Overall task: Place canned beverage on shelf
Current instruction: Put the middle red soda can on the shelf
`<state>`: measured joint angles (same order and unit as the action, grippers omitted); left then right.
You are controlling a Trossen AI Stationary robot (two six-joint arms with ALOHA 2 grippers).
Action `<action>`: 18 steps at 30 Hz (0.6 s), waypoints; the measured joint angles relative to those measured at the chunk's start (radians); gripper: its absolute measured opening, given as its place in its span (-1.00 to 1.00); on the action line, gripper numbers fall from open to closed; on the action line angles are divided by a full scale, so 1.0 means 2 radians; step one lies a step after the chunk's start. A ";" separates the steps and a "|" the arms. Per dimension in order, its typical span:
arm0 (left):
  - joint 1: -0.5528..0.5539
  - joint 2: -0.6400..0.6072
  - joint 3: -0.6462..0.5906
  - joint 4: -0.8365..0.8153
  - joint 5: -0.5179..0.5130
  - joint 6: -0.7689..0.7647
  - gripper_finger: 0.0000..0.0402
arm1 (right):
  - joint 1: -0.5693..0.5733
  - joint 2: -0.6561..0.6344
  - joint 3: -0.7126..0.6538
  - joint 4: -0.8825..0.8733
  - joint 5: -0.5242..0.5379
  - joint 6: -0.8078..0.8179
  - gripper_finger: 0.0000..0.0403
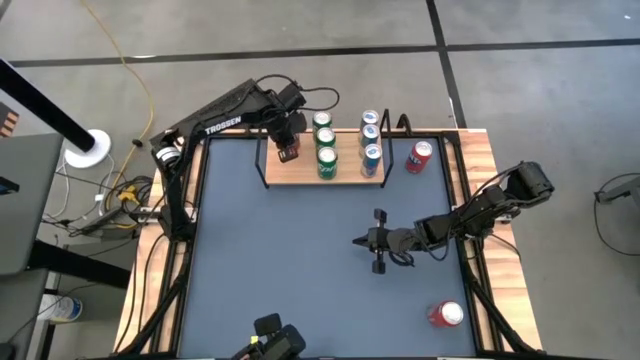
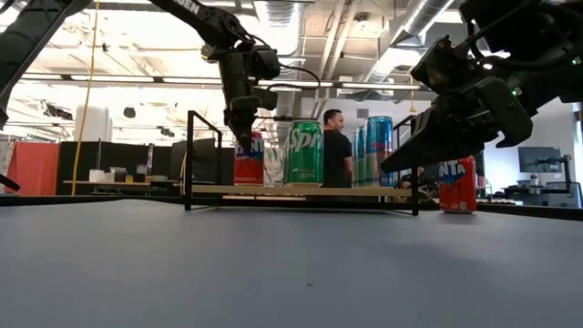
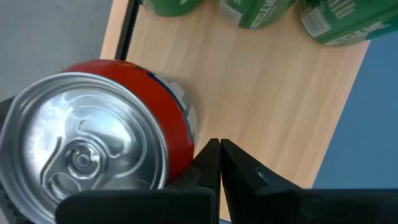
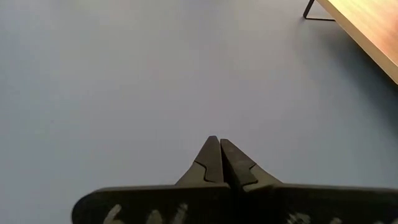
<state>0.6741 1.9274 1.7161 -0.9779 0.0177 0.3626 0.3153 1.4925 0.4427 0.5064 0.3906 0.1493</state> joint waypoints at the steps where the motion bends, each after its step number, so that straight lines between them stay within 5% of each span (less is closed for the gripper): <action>1: 0.000 0.000 0.000 0.000 0.000 0.000 -1.00 | 0.000 0.000 0.000 0.000 0.000 0.000 -1.00; 18: -0.005 -0.008 0.028 -0.042 -0.010 -0.009 -1.00 | -0.002 0.000 0.000 0.001 0.000 0.000 -1.00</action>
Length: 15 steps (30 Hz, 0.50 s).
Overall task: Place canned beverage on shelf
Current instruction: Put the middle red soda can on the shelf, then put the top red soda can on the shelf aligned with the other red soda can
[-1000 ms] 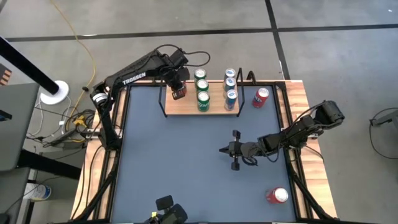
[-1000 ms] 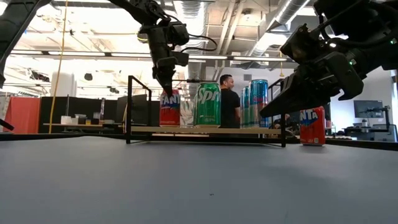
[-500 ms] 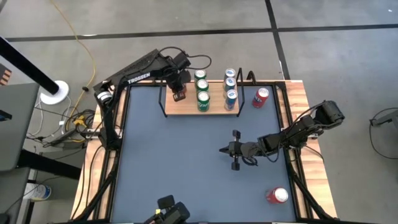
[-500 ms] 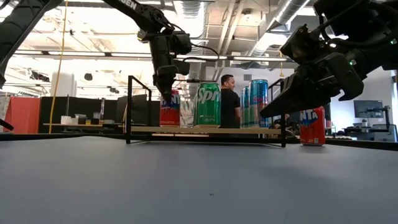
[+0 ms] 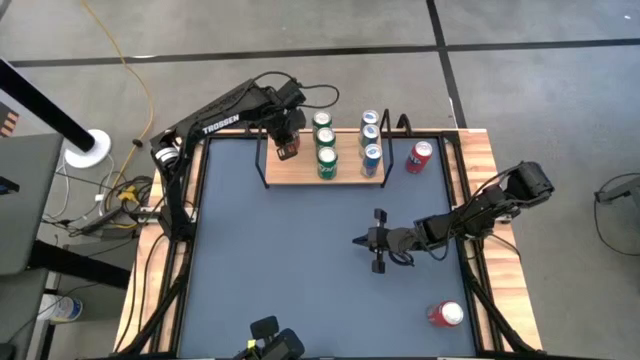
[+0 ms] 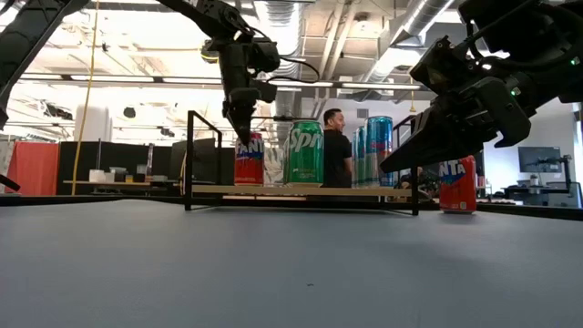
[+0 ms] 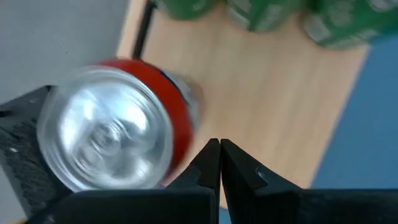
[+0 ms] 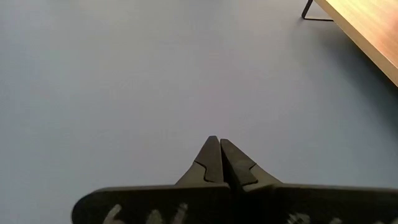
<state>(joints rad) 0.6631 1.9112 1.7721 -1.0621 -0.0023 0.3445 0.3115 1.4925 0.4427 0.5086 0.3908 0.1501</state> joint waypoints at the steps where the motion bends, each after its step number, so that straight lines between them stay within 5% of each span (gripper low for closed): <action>1: -0.003 -0.006 0.000 -0.010 0.007 0.000 -1.00 | 0.000 0.000 0.000 0.000 0.000 0.001 -1.00; 9: -0.057 -0.099 0.000 -0.066 0.012 0.009 -1.00 | 0.000 0.000 0.000 0.001 -0.011 0.048 -1.00; 15: -0.118 -0.225 -0.076 0.029 0.054 0.000 -1.00 | 0.002 -0.018 0.023 -0.032 -0.028 0.079 -1.00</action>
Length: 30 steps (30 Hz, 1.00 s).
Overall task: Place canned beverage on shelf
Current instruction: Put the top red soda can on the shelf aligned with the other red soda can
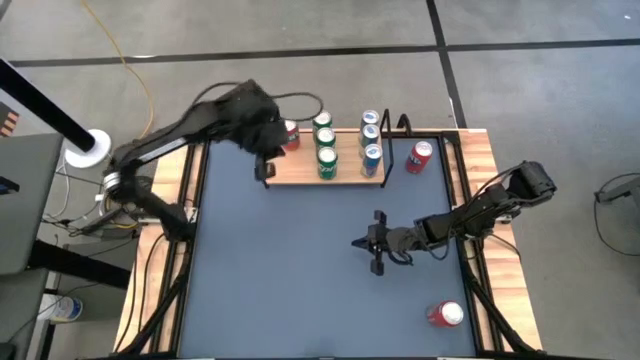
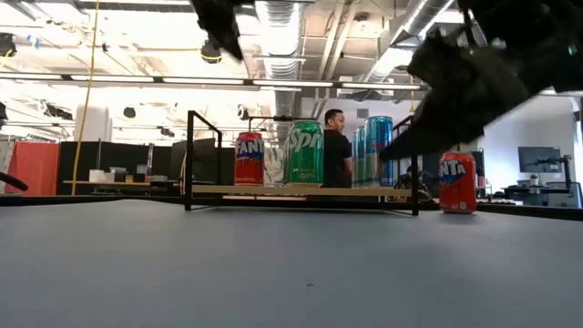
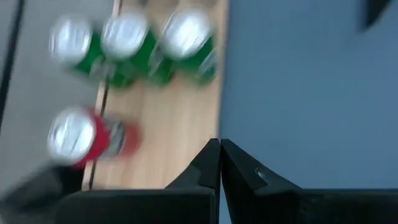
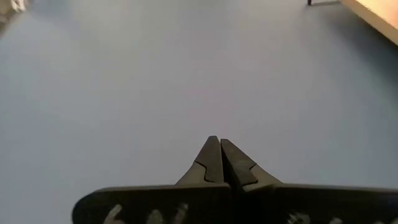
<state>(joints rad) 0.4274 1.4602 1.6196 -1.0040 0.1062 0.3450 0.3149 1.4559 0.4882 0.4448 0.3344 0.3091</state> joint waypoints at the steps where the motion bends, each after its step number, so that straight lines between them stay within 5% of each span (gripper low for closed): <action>1: -0.012 -0.025 -0.028 0.031 0.010 -0.002 -1.00 | 0.000 -0.009 0.011 -0.021 -0.006 0.004 -1.00; 10: -0.148 -0.230 -0.370 0.373 -0.001 -0.050 -1.00 | 0.002 -0.094 0.183 -0.426 -0.010 0.099 -1.00; 16: -0.216 -0.298 -0.547 0.563 -0.012 -0.047 -1.00 | 0.003 -0.115 0.294 -0.657 -0.017 0.204 -1.00; 19: -0.224 -0.313 -0.586 0.595 -0.012 -0.033 -1.00 | 0.003 -0.124 0.328 -0.739 -0.013 0.215 -1.00; 23: -0.224 -0.315 -0.596 0.593 -0.015 -0.032 -1.00 | -0.013 -0.147 0.346 -0.829 0.080 0.280 -1.00; 30: -0.225 -0.315 -0.596 0.585 -0.007 -0.038 -1.00 | -0.119 -0.197 0.345 -0.927 0.067 0.276 -1.00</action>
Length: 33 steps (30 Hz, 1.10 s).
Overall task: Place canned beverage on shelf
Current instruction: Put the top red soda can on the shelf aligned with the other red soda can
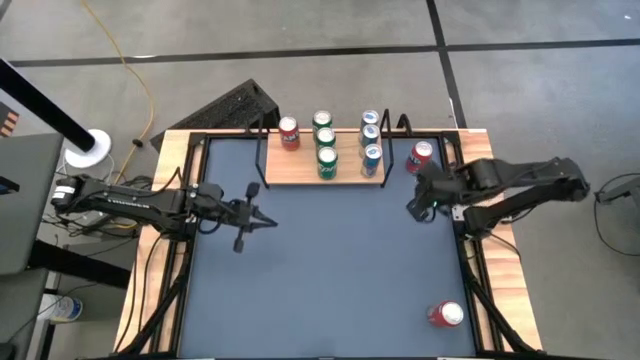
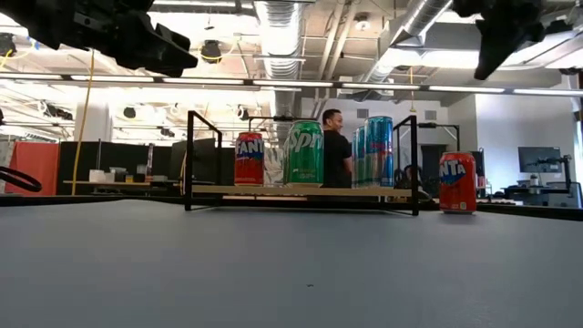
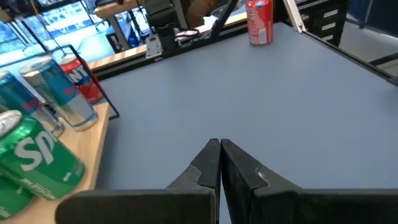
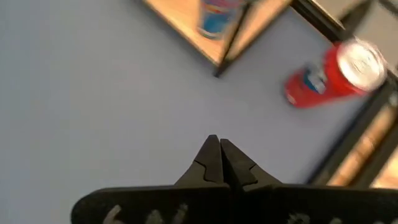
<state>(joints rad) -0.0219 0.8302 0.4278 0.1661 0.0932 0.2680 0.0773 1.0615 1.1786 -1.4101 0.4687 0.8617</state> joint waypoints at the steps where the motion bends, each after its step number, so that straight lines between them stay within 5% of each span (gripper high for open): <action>1: 0.000 0.000 0.000 0.000 0.003 0.000 -1.00 | -0.021 -0.008 0.000 -0.005 0.000 -0.006 -1.00; 13: 0.000 -0.004 0.000 0.001 -0.004 -0.042 -1.00 | -0.317 -0.044 0.000 0.029 -0.084 -0.190 -0.97; 21: 0.000 -0.093 -0.021 0.028 -0.048 -0.085 -1.00 | -0.490 0.002 0.000 0.075 -0.184 -0.353 -0.52; 33: 0.000 -0.293 -0.104 0.036 -0.081 -0.126 -1.00 | -0.534 0.087 -0.003 0.142 -0.236 -0.401 0.17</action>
<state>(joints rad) -0.0223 0.2439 0.2208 0.2377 -0.0688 0.0170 -0.9909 1.2352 1.1732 -1.1252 -0.0024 0.0590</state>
